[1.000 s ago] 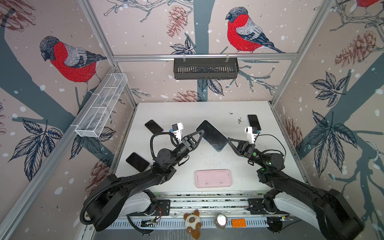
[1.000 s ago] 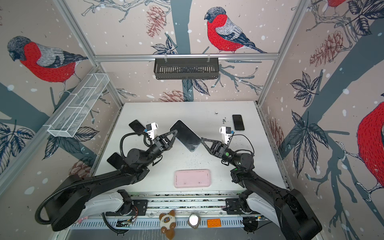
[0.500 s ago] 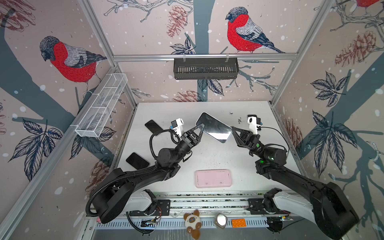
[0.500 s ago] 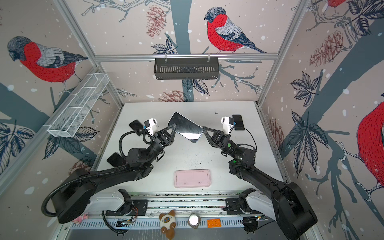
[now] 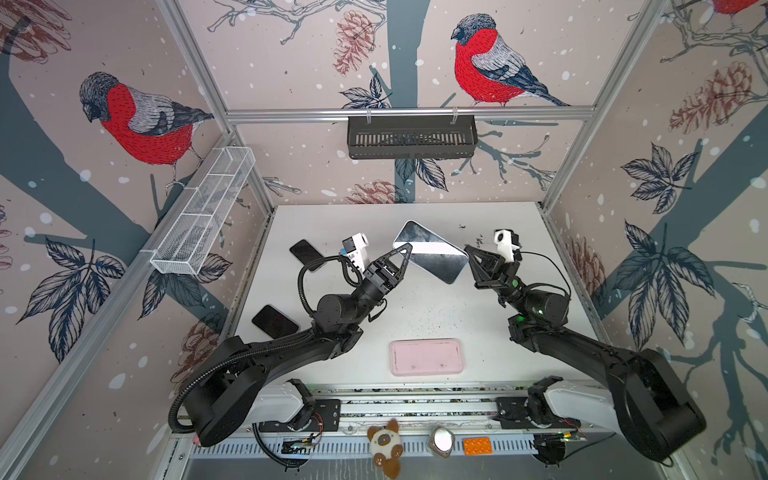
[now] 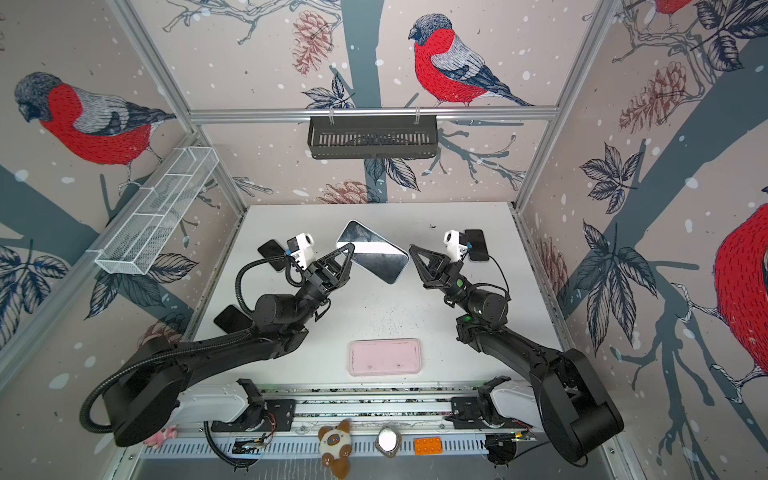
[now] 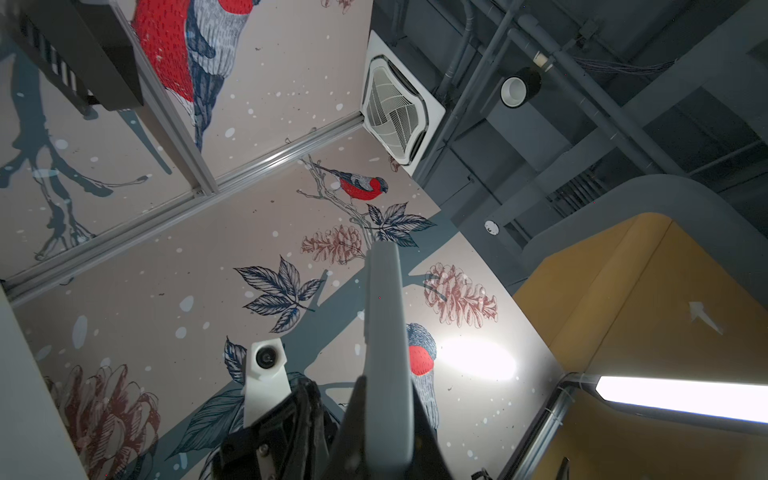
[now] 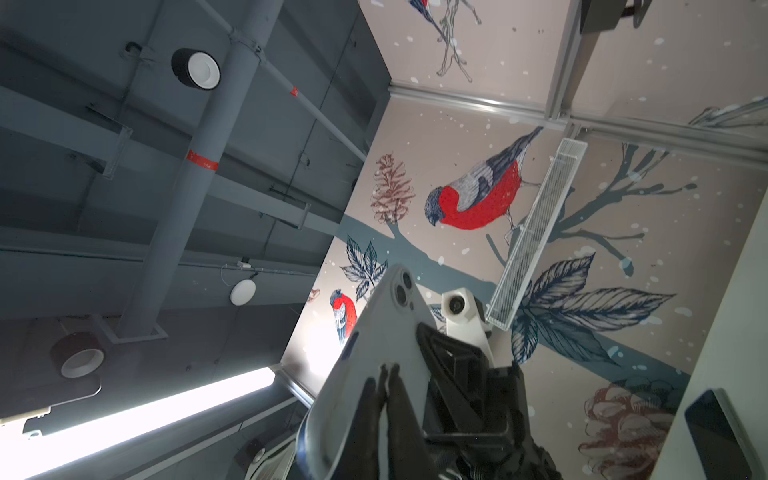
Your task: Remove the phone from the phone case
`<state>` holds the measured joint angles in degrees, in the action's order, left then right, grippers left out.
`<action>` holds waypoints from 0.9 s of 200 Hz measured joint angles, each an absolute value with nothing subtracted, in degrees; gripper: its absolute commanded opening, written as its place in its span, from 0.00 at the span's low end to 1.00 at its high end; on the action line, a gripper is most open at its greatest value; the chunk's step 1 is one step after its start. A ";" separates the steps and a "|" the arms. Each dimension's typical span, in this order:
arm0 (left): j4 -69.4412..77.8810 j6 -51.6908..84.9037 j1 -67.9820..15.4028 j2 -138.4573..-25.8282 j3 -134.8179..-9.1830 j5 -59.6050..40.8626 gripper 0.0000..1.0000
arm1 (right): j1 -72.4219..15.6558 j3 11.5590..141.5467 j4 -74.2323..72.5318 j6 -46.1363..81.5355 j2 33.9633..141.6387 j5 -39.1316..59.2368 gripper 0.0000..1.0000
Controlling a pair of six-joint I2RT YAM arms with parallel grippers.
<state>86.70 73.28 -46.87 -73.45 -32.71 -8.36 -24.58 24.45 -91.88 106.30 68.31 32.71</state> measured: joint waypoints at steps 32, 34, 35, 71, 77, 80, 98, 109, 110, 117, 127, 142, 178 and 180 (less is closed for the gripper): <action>85.32 73.34 -47.03 -71.59 -33.61 -9.17 0.00 | -22.96 25.85 -76.38 97.82 58.54 34.06 0.64; 84.84 73.23 -47.03 -71.31 -33.78 -9.15 0.00 | -22.85 25.91 -75.02 97.17 57.76 34.06 0.64; 84.44 73.12 -47.03 -71.09 -33.89 -9.08 0.00 | -22.74 25.96 -73.78 96.51 57.10 34.04 0.65; 67.26 70.57 -47.03 -64.84 -39.59 -8.58 0.00 | -18.72 26.48 -45.60 79.83 39.09 32.27 0.74; 63.92 70.08 -47.03 -64.51 -40.73 -8.47 0.00 | -18.11 26.17 -43.86 78.48 37.87 32.34 0.74; 62.22 70.11 -47.03 -64.45 -41.34 -8.47 0.00 | -17.63 25.96 -42.70 77.62 37.21 32.36 0.74; 54.02 70.08 -47.03 -65.25 -44.31 -8.56 0.00 | -17.19 24.38 -37.78 74.83 35.42 33.10 0.75; 49.95 70.08 -47.03 -66.41 -45.93 -8.95 0.00 | -17.21 22.90 -37.19 74.61 34.65 34.52 0.74; 49.76 70.08 -47.03 -66.52 -46.02 -8.95 0.00 | -17.23 22.68 -37.08 74.63 34.52 34.57 0.74; 47.68 70.08 -47.03 -67.37 -46.87 -8.97 0.00 | -17.37 21.71 -36.75 74.70 33.91 34.61 0.74; 45.19 70.19 -47.03 -68.51 -47.79 -9.13 0.00 | -17.72 20.38 -37.19 74.85 32.84 34.79 0.74; 43.03 70.54 -47.03 -69.82 -48.45 -9.47 0.00 | -18.52 18.65 -38.28 74.96 31.35 35.75 0.72; 42.28 71.77 -47.03 -71.22 -48.23 -10.57 0.00 | -20.53 15.51 -41.01 75.92 30.04 35.75 0.68; 42.30 71.81 -47.03 -71.26 -48.21 -10.59 0.00 | -20.67 15.40 -41.06 76.12 30.04 35.73 0.68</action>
